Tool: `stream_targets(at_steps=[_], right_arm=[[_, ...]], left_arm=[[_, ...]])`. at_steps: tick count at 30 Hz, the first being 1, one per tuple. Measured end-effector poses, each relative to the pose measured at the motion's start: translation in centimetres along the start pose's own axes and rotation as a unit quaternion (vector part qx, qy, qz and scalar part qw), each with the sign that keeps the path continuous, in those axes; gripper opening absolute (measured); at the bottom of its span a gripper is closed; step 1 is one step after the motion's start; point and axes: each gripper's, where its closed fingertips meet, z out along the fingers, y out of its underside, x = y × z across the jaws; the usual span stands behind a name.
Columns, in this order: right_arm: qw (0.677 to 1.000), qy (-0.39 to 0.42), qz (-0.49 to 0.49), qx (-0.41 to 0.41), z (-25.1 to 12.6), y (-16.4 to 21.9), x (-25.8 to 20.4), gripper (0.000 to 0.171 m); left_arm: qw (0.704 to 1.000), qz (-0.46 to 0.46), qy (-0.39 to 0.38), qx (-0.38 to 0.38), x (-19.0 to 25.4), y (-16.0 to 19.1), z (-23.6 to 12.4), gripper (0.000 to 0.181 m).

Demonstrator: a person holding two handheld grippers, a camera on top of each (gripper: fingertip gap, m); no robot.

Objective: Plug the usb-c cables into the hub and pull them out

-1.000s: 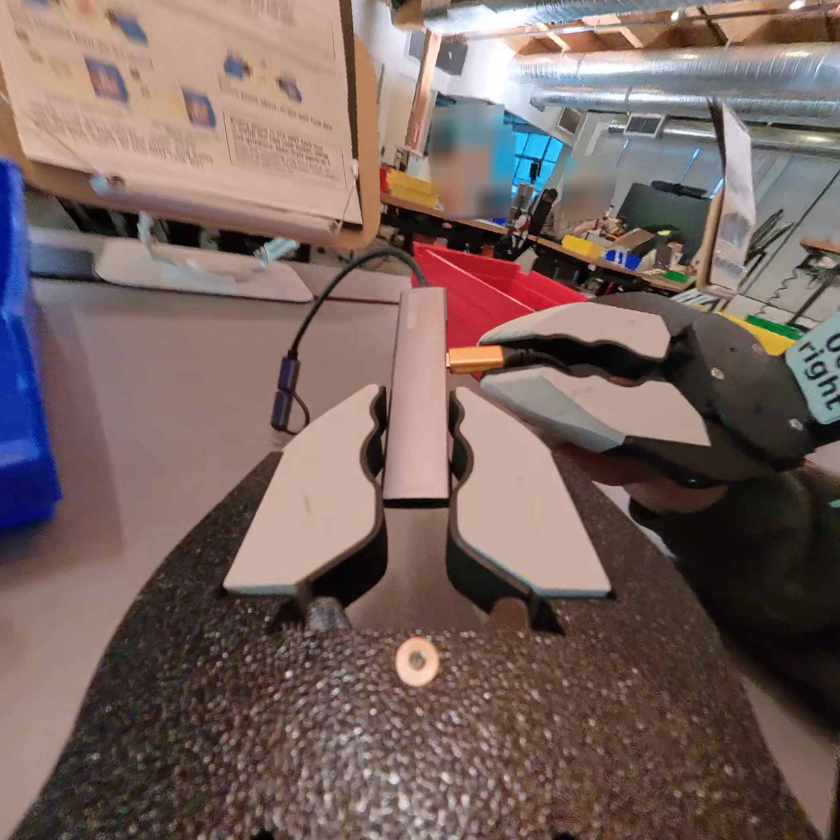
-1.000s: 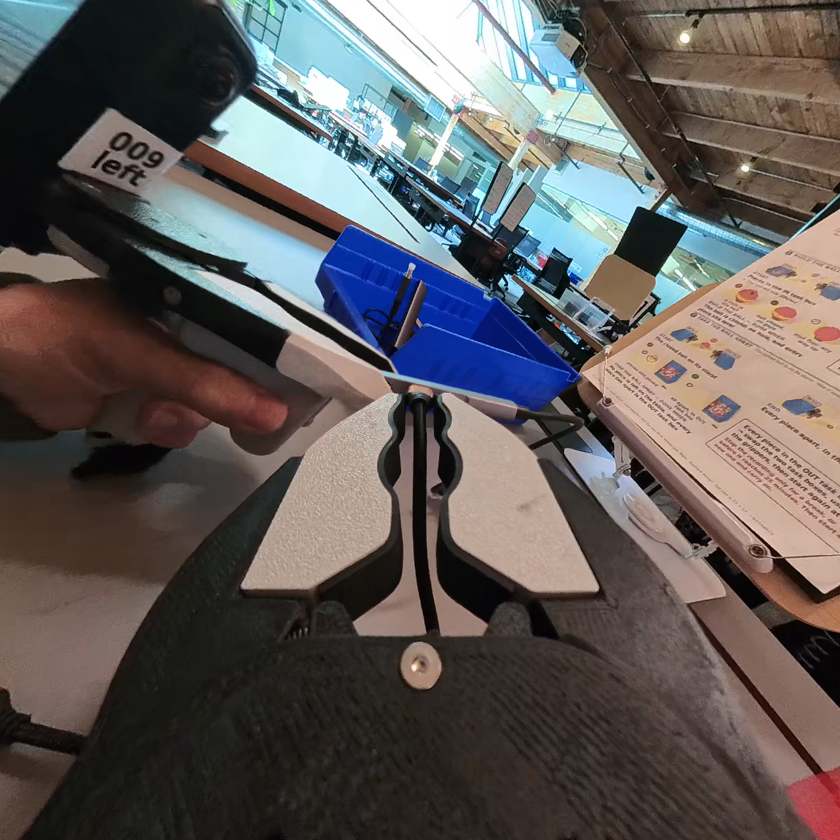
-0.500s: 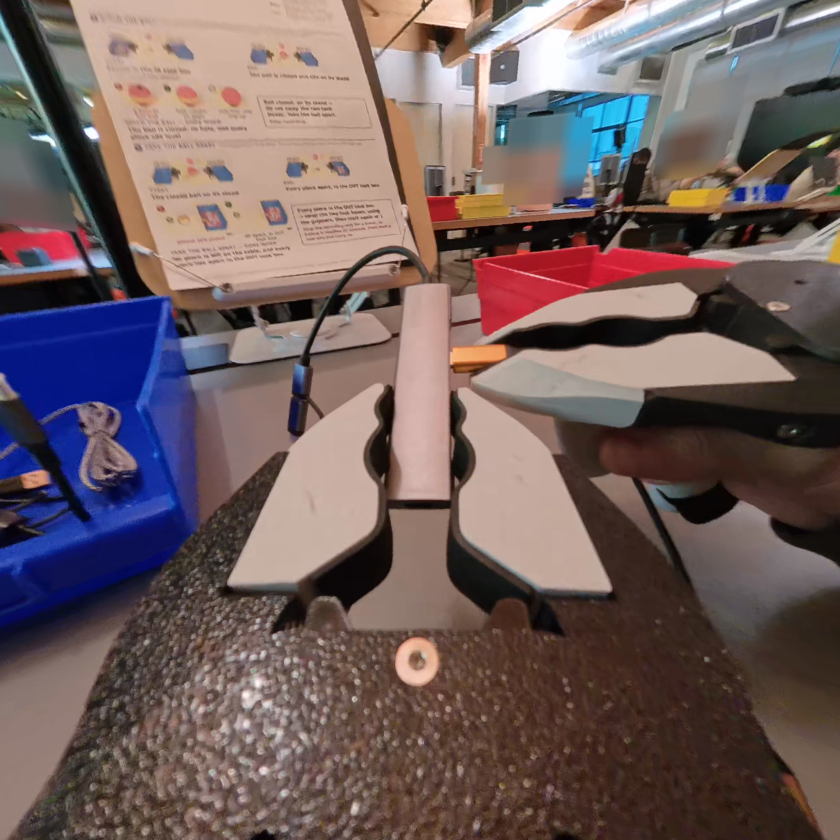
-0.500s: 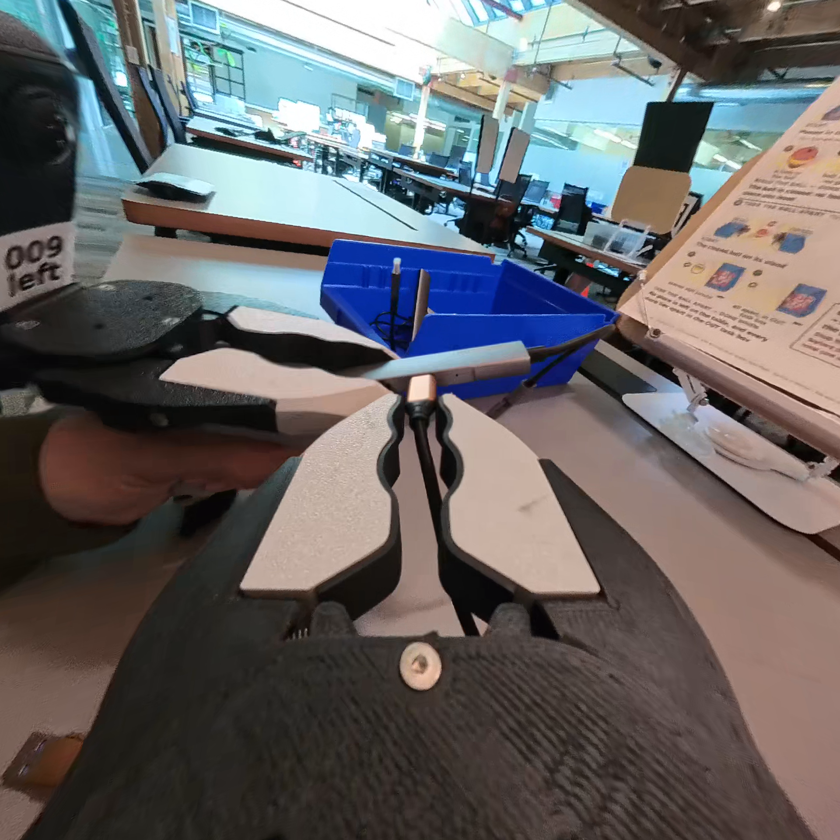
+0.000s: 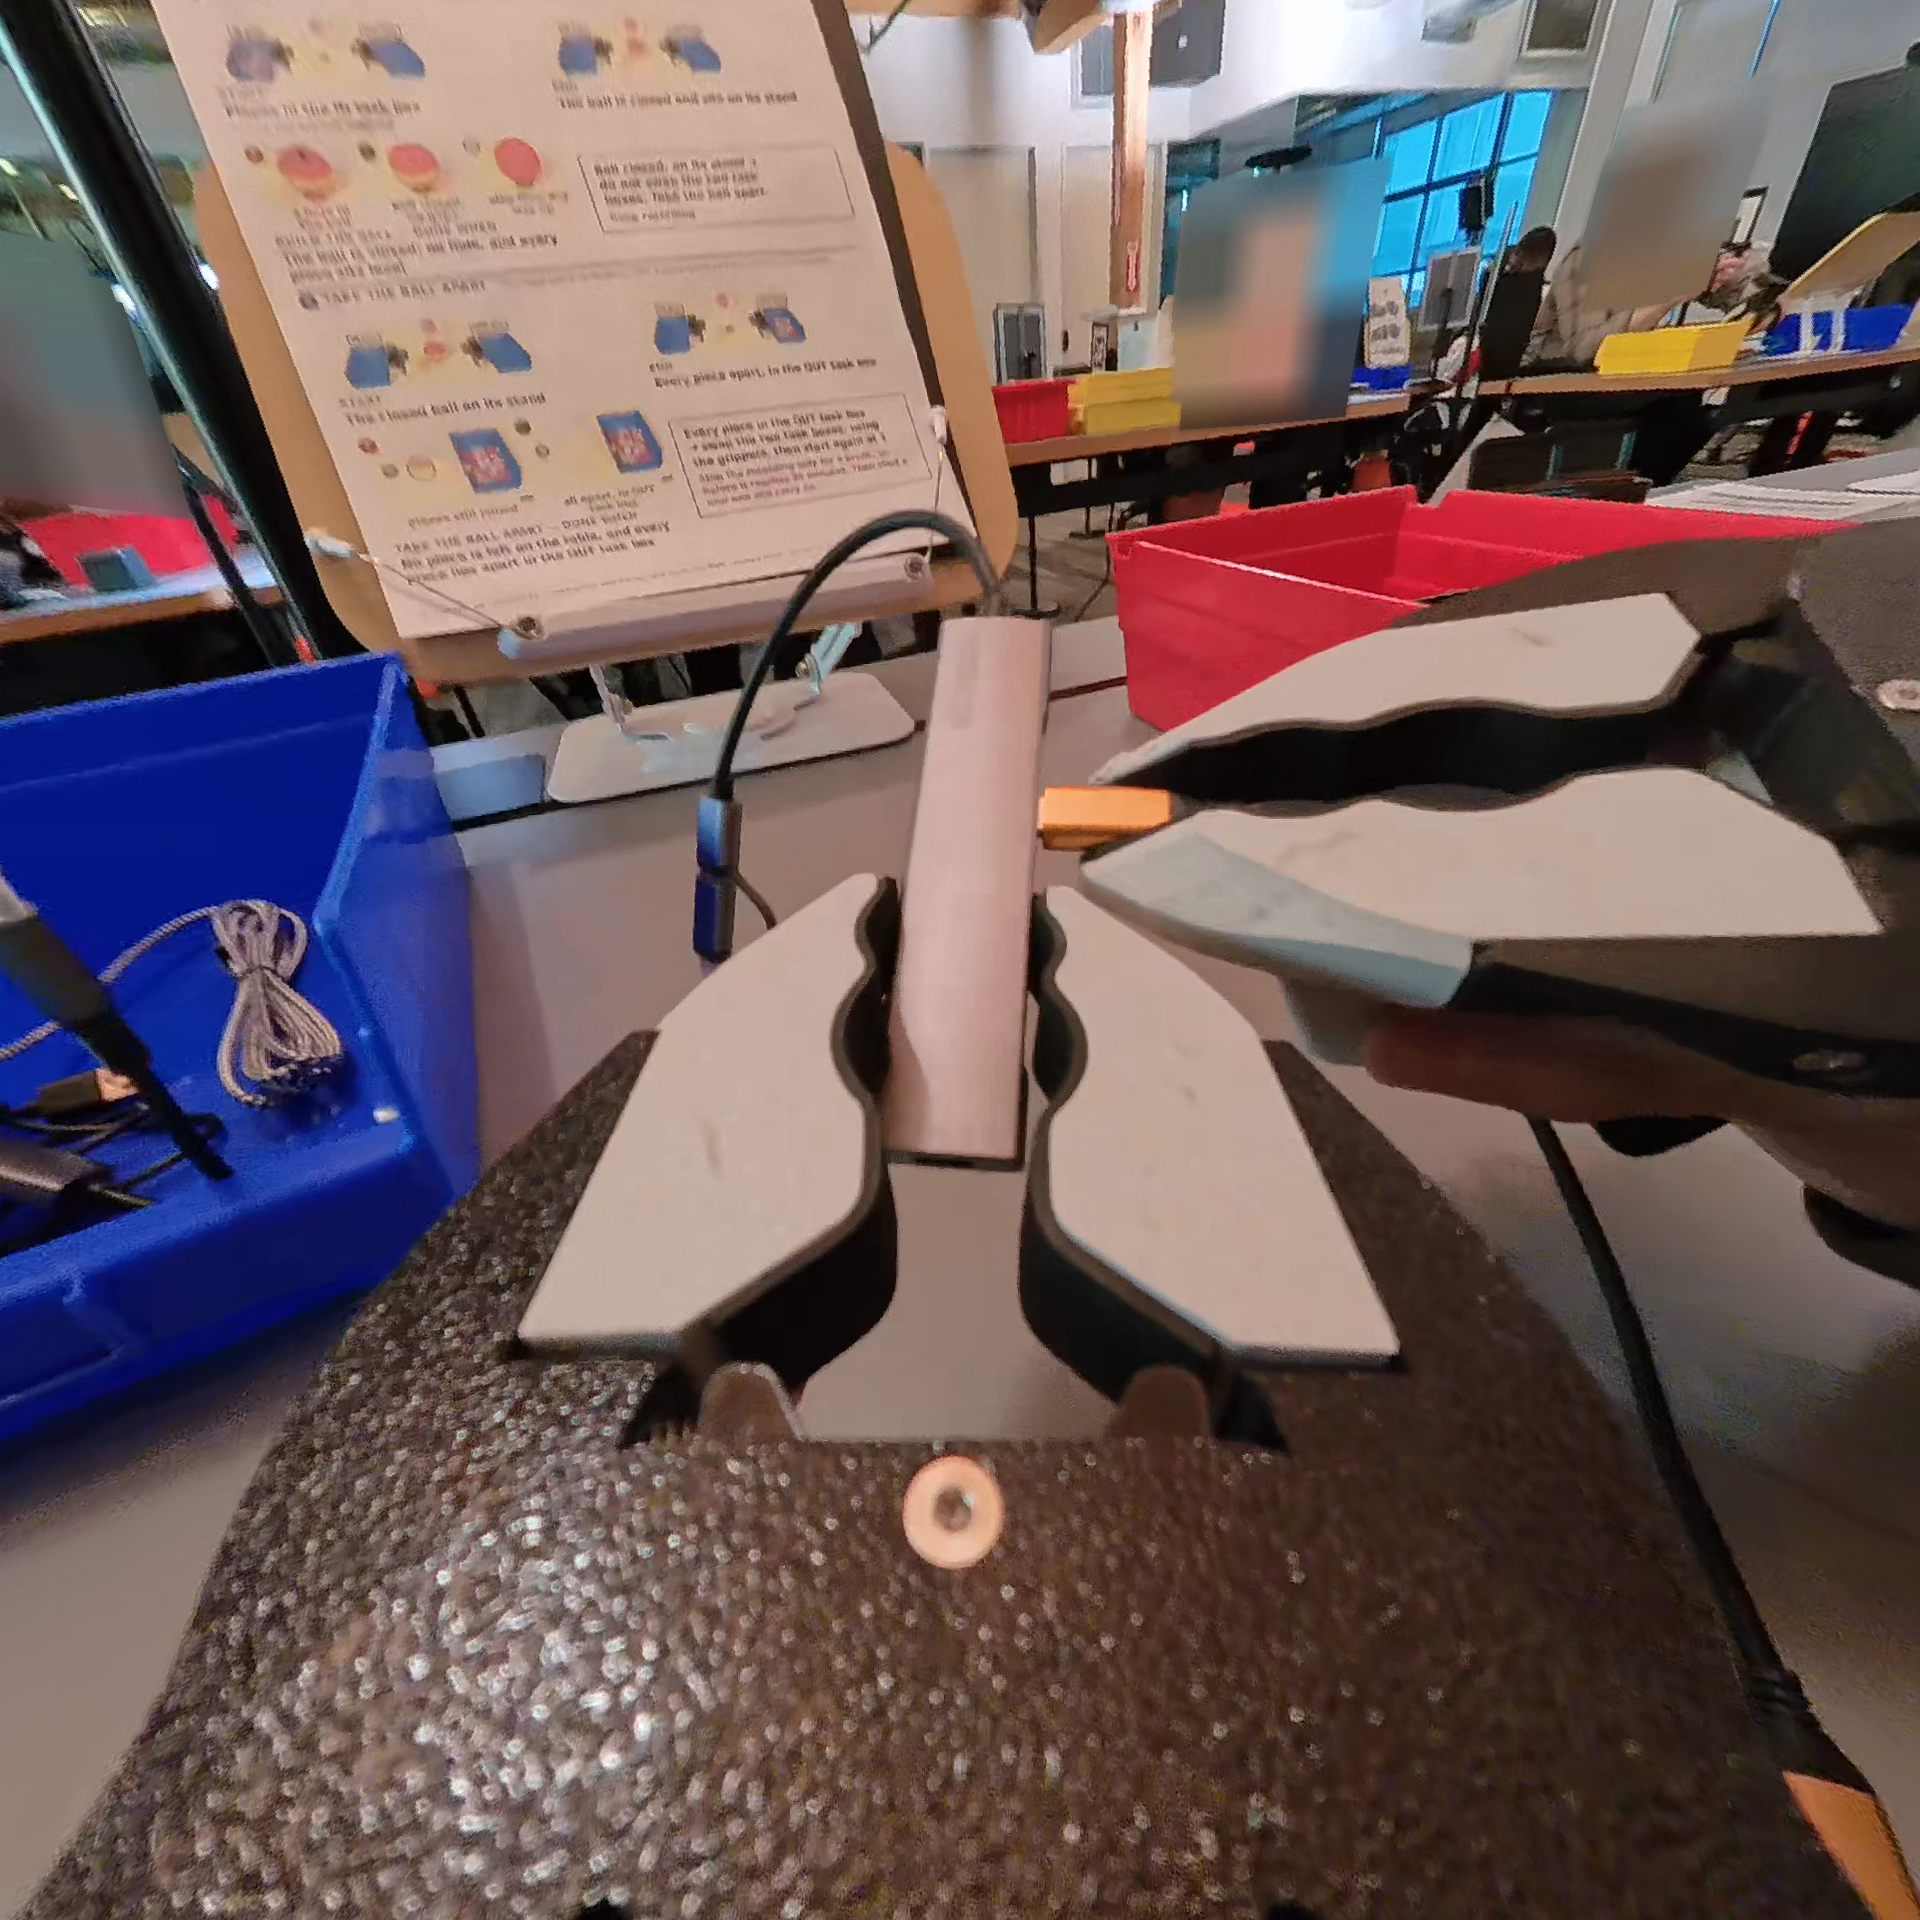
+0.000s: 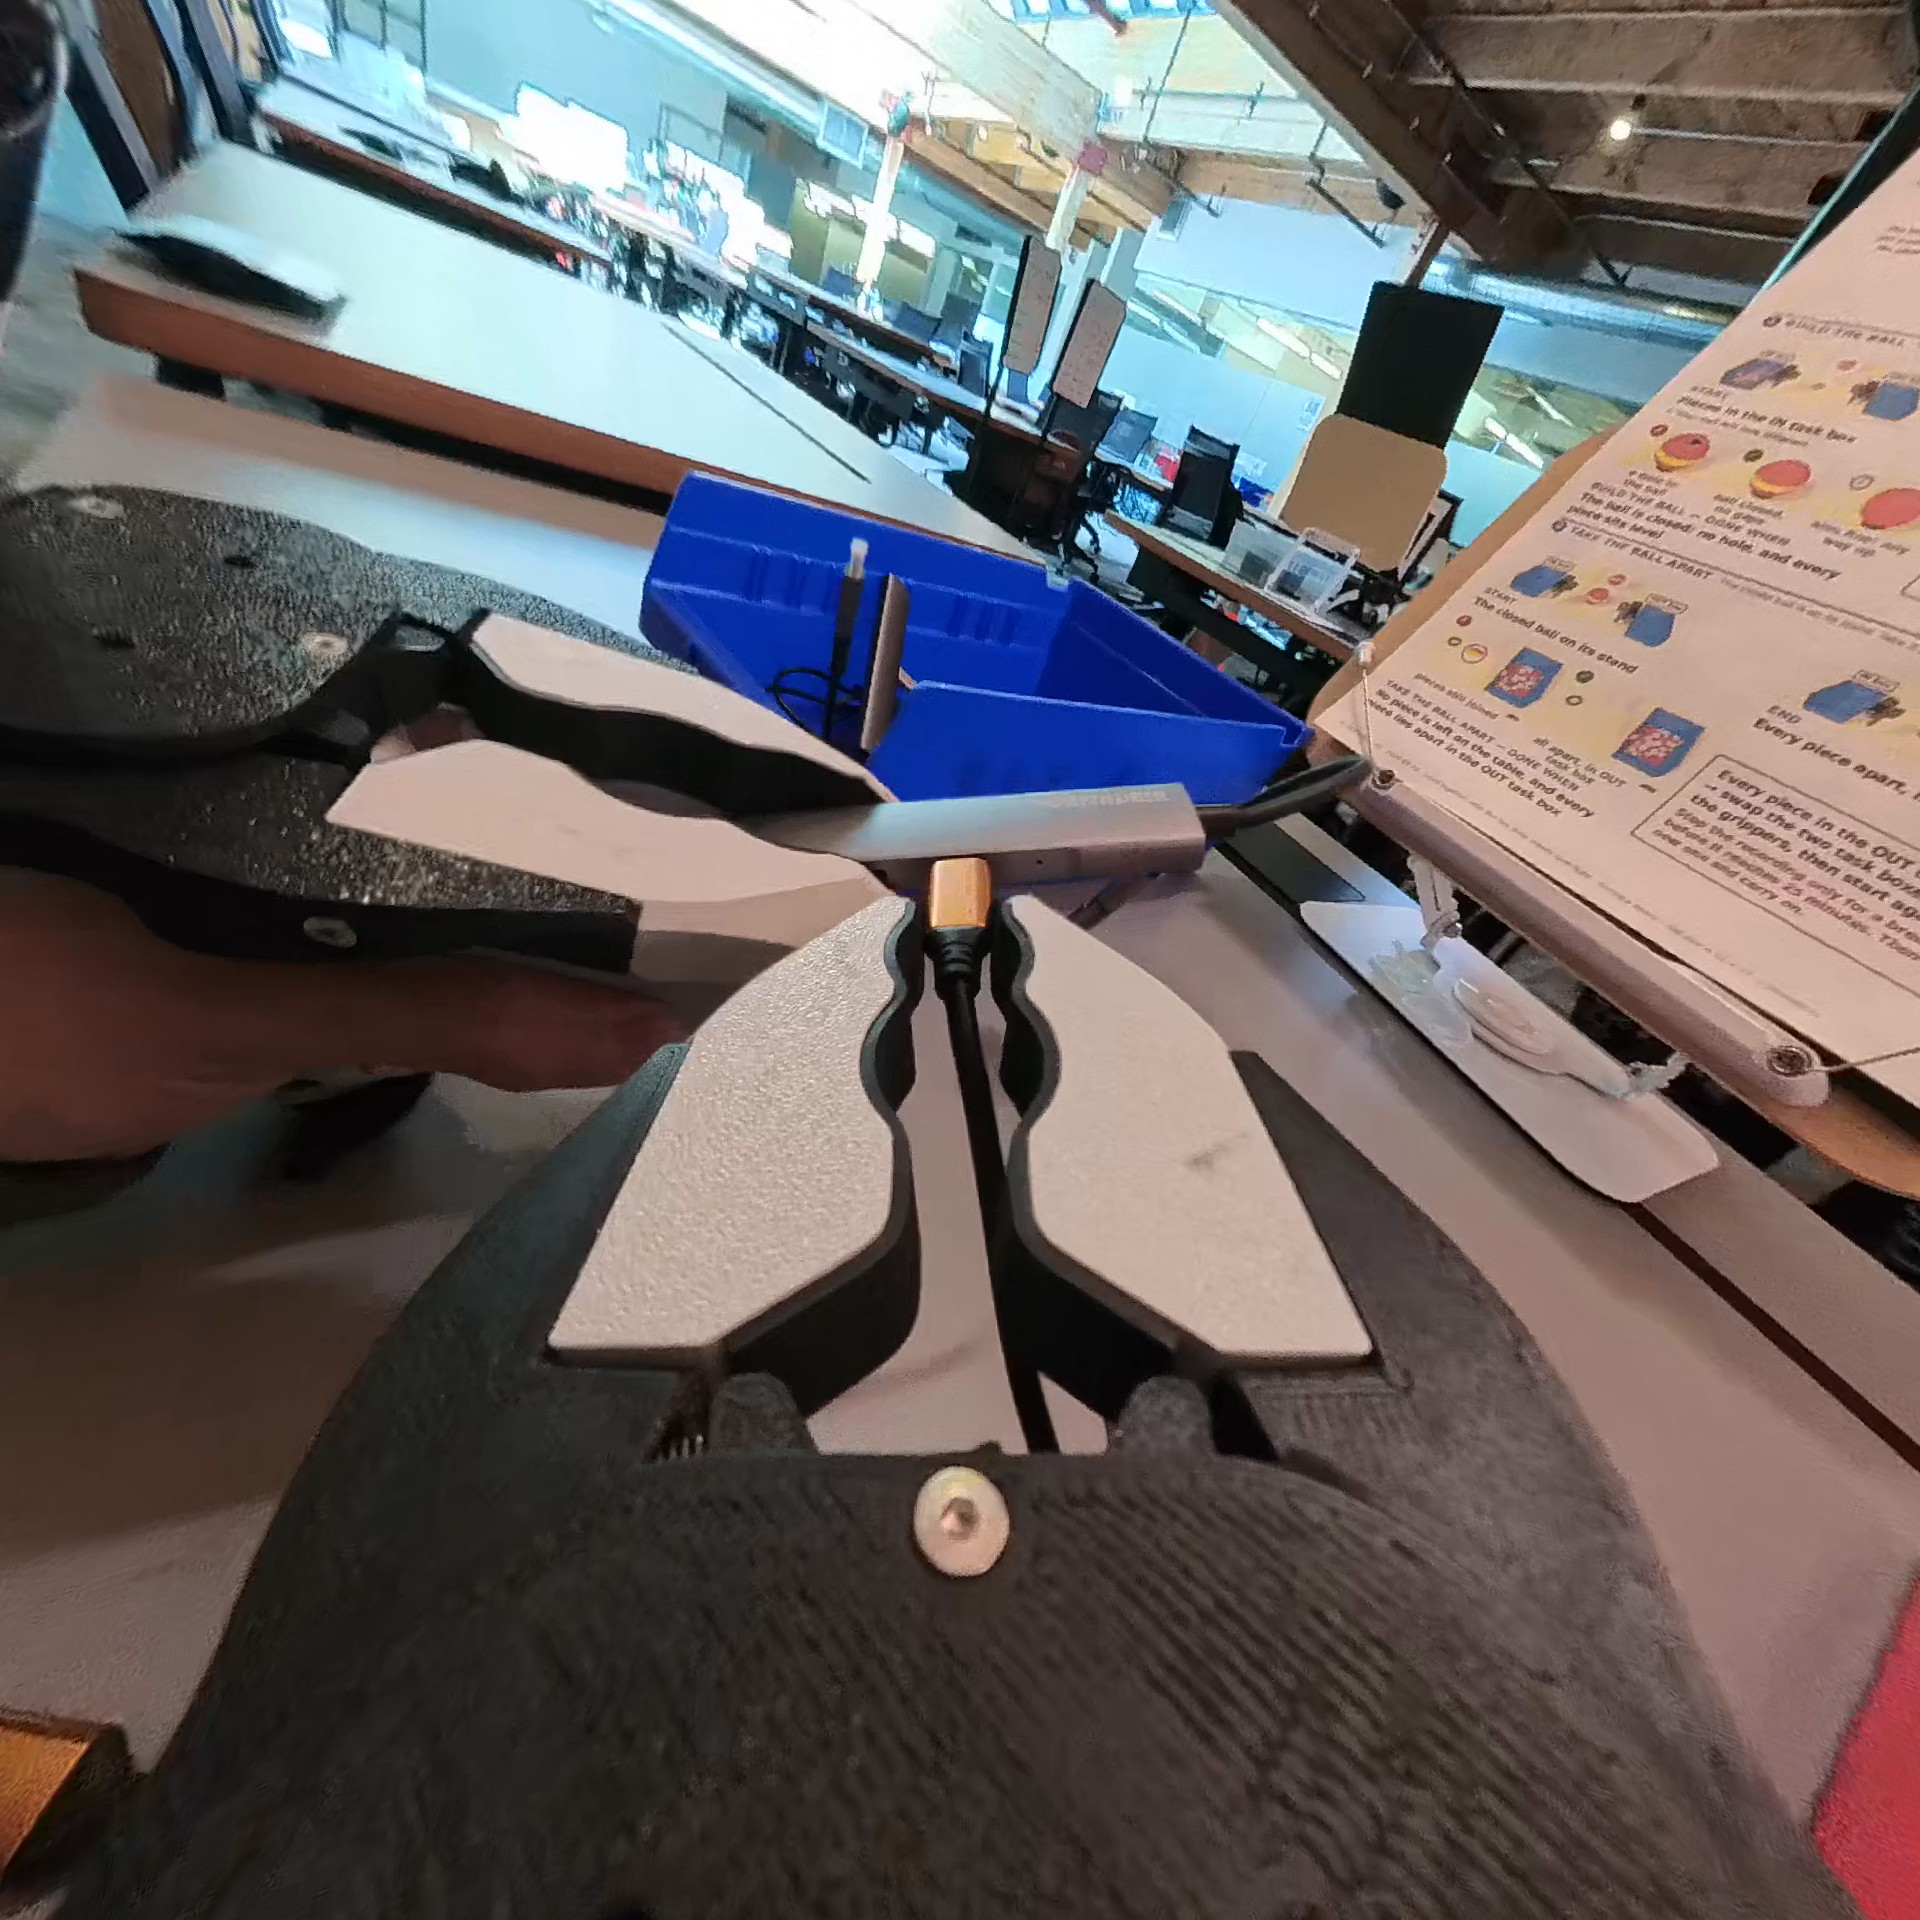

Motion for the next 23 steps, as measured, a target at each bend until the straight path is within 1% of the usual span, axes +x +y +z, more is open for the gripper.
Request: stream_targets(at_steps=[4,8,12,14,16,19,23], right_arm=[[0.999,-0.026,-0.005,-0.042,-0.2,0.8,0.2,0.013],[0.998,-0.038,0.0,-0.055,-0.4,0.9,0.1,0.013],[0.998,-0.015,0.011,-0.065,-0.3,1.0,0.1,0.013],[0.997,-0.016,0.027,-0.072,-0.4,1.1,0.1,0.013],[0.996,-0.022,0.013,-0.085,-0.7,1.1,0.2,0.013],[0.996,-0.018,0.056,-0.069,-0.7,1.0,0.2,0.013],[0.996,-0.012,0.047,-0.081,-0.9,1.2,0.1,0.013]], left_arm=[[1.0,0.015,-0.003,-0.015,0.2,0.3,0.3,0.024],[1.0,0.019,-0.002,-0.012,0.3,0.3,0.3,0.023],[1.0,0.012,-0.002,-0.015,0.2,0.3,0.3,0.023],[1.0,0.013,0.002,-0.014,0.3,0.3,0.3,0.024],[1.0,0.025,0.002,-0.014,0.6,0.3,0.4,0.024],[1.0,0.018,0.004,-0.012,0.5,0.2,0.4,0.024],[1.0,0.022,0.012,-0.014,0.7,0.3,0.4,0.024]])
